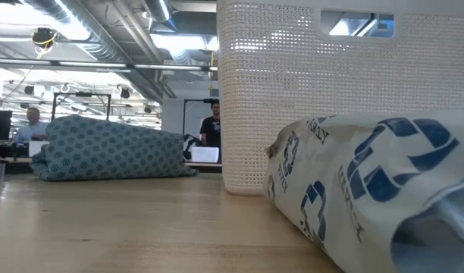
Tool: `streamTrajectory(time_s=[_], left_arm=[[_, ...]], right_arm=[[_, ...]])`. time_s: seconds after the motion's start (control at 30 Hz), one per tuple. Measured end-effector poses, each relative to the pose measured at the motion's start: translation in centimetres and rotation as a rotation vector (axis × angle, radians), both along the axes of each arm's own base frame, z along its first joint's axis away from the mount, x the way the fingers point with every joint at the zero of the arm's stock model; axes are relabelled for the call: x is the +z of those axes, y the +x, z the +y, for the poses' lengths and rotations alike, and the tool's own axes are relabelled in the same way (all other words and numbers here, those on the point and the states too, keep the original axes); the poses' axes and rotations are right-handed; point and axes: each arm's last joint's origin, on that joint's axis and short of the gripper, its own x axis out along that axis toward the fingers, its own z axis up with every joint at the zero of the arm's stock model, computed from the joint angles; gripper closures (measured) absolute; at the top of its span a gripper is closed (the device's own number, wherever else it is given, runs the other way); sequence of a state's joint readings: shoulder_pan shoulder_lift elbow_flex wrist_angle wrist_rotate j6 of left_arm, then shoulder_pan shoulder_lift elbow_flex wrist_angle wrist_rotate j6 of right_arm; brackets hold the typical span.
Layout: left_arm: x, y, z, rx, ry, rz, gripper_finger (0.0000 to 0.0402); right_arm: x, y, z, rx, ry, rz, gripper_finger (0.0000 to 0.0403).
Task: Pick & place medical supplies in basket/bin
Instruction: Put the transparent medicine bottle into the white bin
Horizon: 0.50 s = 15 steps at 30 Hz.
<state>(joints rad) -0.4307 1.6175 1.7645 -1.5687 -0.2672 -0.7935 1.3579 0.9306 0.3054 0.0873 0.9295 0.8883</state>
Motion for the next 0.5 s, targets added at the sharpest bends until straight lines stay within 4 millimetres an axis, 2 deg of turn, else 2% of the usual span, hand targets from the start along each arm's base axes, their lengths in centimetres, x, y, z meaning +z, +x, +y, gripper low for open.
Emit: streamTrajectory(time_s=[0.3, 0.37, 0.5], left_arm=[[-8.6, -6.1, -4.1, 0.526, -0.188, 0.411, 0.0194], [-10.3, -6.8, -5.0, 0.618, -0.246, 0.499, 0.0194], [-13.0, -7.4, -6.6, 0.674, -0.404, 0.605, 0.0194]], right_arm=[[0.0, 0.0, 0.0, -0.004, -0.012, -0.008, 0.0139], [0.0, 0.0, 0.0, 0.004, -0.039, -0.018, 0.0139], [0.0, 0.0, 0.0, 0.026, -0.105, -0.043, 0.0139]])
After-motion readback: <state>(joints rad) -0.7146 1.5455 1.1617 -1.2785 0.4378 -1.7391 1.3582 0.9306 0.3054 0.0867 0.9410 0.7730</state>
